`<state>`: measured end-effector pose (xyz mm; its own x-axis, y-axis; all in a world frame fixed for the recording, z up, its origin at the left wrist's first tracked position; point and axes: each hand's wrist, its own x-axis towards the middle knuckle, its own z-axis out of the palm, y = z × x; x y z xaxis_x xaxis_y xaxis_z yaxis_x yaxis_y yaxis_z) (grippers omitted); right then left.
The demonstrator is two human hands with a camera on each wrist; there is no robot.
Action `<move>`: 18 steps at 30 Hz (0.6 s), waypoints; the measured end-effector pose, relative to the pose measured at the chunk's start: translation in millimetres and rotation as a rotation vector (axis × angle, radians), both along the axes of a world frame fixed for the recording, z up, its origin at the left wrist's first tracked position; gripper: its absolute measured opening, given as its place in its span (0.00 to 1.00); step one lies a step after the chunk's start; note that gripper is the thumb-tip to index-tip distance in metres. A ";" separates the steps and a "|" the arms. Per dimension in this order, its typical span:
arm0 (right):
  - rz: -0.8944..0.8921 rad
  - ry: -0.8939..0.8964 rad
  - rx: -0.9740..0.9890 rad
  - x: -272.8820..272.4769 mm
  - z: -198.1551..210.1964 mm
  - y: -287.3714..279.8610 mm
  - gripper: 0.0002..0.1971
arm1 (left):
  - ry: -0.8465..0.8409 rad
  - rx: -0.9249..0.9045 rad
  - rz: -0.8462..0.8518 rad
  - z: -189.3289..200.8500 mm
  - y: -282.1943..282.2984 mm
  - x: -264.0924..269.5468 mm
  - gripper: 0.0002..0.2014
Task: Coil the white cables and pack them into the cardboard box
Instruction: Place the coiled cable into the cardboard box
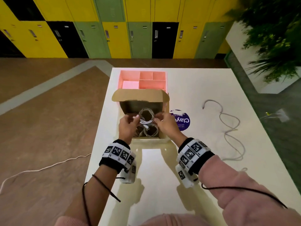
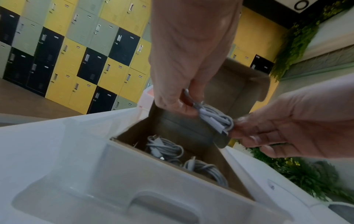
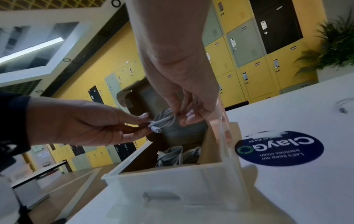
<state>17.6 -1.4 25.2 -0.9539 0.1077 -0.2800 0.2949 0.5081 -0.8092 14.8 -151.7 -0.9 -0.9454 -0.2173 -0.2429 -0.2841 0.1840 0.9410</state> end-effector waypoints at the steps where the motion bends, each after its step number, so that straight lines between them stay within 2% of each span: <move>1: -0.015 -0.017 0.022 -3.1 -3.7 -4.9 0.13 | -0.032 -0.004 -0.028 -3.3 -3.8 -5.0 0.11; 5: -0.098 -0.092 0.064 -10.3 -16.9 -13.1 0.12 | -0.113 -0.075 -0.107 -23.3 -4.3 -23.1 0.11; 8: -0.137 -0.149 0.067 -14.2 -23.0 -15.5 0.14 | -0.147 -0.087 -0.097 -45.4 -1.2 -31.8 0.13; 18: -0.027 -0.258 0.146 -24.7 -36.6 -16.5 0.16 | -0.186 -0.179 -0.042 -33.3 20.1 -25.8 0.18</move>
